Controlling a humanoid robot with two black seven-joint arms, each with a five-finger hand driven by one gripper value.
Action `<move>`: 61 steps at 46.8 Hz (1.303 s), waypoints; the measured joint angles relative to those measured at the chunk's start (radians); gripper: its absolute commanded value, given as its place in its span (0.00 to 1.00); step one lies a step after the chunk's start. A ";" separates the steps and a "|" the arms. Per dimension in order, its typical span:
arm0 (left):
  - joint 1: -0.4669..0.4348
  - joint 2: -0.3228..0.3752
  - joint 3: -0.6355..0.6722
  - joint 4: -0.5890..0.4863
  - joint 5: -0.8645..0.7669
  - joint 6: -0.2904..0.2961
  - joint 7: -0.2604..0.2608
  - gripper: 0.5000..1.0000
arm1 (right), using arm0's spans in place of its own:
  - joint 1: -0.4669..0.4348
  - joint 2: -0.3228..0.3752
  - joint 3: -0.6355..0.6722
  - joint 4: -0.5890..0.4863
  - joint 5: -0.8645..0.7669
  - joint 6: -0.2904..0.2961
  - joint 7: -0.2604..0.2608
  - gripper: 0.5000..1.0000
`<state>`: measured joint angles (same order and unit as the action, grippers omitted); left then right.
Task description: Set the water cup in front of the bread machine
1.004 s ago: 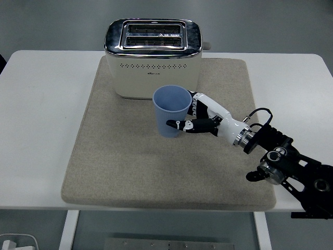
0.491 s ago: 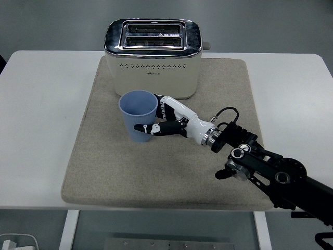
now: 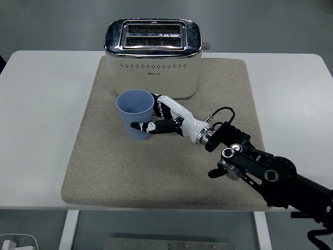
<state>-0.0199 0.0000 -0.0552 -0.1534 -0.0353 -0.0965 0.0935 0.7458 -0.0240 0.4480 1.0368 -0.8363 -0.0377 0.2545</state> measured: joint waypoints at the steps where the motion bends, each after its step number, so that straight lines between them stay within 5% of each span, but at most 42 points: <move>1: 0.000 0.000 0.000 0.000 0.000 0.000 0.000 1.00 | -0.001 0.001 0.000 0.000 0.000 0.000 0.000 0.21; 11: 0.000 0.000 0.000 0.000 0.000 0.000 0.000 1.00 | -0.018 0.013 0.004 0.000 0.002 -0.013 0.009 0.43; 25: 0.000 0.000 0.000 0.000 0.000 0.000 0.000 1.00 | -0.043 0.010 0.017 0.008 0.008 -0.025 0.012 0.59; 29: 0.000 0.000 0.000 0.000 0.000 0.000 0.000 1.00 | -0.043 0.007 0.020 0.012 0.011 -0.025 0.014 0.72; 61: 0.000 0.000 0.000 0.000 0.000 0.000 0.000 1.00 | -0.053 0.003 0.023 0.016 0.016 -0.025 0.050 0.85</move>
<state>-0.0199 0.0000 -0.0552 -0.1534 -0.0352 -0.0966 0.0935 0.6932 -0.0215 0.4710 1.0525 -0.8206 -0.0630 0.3050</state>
